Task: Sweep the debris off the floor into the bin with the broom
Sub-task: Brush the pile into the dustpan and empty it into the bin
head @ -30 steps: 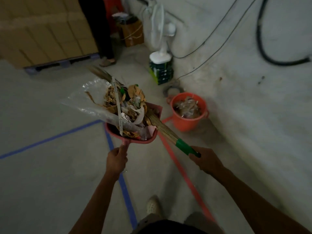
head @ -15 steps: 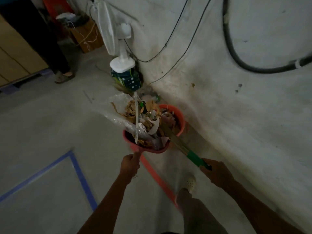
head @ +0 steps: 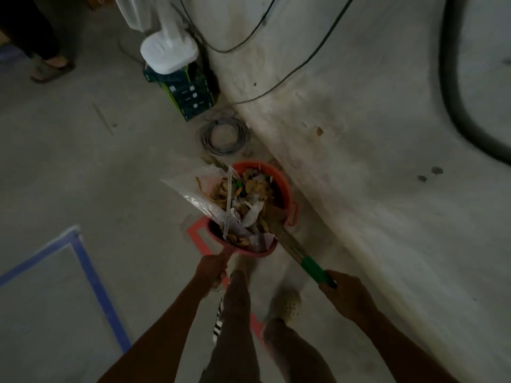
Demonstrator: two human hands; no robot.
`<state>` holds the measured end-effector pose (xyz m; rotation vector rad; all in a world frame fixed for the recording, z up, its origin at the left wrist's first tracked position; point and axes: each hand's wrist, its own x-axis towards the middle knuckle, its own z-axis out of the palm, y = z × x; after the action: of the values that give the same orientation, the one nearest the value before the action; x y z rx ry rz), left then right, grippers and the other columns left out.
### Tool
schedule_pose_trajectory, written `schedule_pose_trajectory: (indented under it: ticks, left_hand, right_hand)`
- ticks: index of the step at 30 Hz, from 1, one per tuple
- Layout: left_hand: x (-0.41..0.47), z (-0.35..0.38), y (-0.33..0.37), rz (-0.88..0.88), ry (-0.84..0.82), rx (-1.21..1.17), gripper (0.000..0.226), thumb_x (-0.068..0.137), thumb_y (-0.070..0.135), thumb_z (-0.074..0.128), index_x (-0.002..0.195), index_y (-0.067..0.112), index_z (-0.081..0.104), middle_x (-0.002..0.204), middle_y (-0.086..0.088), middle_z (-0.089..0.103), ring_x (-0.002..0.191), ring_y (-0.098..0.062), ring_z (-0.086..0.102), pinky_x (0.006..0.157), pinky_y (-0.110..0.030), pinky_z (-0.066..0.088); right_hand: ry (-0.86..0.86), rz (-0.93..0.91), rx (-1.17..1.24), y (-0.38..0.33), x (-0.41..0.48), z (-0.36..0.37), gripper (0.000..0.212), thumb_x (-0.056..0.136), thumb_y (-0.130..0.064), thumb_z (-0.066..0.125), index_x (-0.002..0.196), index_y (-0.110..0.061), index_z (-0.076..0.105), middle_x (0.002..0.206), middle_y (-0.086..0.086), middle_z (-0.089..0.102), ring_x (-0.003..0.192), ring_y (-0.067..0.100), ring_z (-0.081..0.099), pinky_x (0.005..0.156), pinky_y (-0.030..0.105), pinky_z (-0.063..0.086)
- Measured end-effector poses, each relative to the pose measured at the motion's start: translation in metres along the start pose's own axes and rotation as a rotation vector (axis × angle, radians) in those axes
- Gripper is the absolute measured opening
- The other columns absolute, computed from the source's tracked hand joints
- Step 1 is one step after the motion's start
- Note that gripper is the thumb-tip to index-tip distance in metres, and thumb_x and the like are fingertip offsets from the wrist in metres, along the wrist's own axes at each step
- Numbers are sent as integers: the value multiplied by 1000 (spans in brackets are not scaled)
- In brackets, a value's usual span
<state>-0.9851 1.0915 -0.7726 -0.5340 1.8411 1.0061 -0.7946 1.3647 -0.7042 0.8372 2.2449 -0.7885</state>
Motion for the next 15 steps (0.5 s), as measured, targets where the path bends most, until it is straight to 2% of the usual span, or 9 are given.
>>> schedule_pose_trajectory:
  ticks: [3,7,9,11,13,15]
  left_hand:
    - [47,3,25,-97,-66,38,39,101,40,50,78,9,57,55,-6,48,33,-12,31,39,-14,20]
    - [117,12,60,-172,-99,91,47,100,44,52,68,10,50,56,-9,47,33,-13,33,42,-18,24]
    - [146,23,83,-200,-115,107,44,101,45,51,82,6,57,58,-10,53,37,-14,47,43,-19,36]
    - [170,38,109,-256,-151,49,33,104,28,48,117,0,59,89,-17,67,67,-21,68,61,-27,57]
    - [193,50,129,-263,-150,43,35,100,13,52,131,-3,54,120,-22,65,86,-25,67,73,-36,60]
    - [215,56,140,-306,-141,32,45,97,12,54,139,-3,46,140,-26,52,117,-35,60,96,-45,53]
  right_hand:
    - [-28,84,-8,-12,48,-1,23,99,-42,52,110,-25,63,74,-7,62,58,5,56,51,17,36]
    - [-36,235,-60,-38,110,1,24,100,-44,49,99,-23,61,71,-8,58,58,6,56,48,18,35]
    - [-63,298,-83,-55,140,0,26,100,-42,48,99,-20,62,71,-6,57,58,7,53,47,20,33]
    - [-79,338,-112,-73,166,-3,27,100,-40,49,103,-17,62,74,-5,56,59,8,52,48,21,34]
    - [-86,357,-149,-92,188,-7,25,99,-38,50,105,-17,62,78,-5,56,63,9,53,55,22,39]
    - [-88,347,-215,-106,205,-9,24,98,-38,52,106,-17,62,76,-7,54,63,8,52,57,22,41]
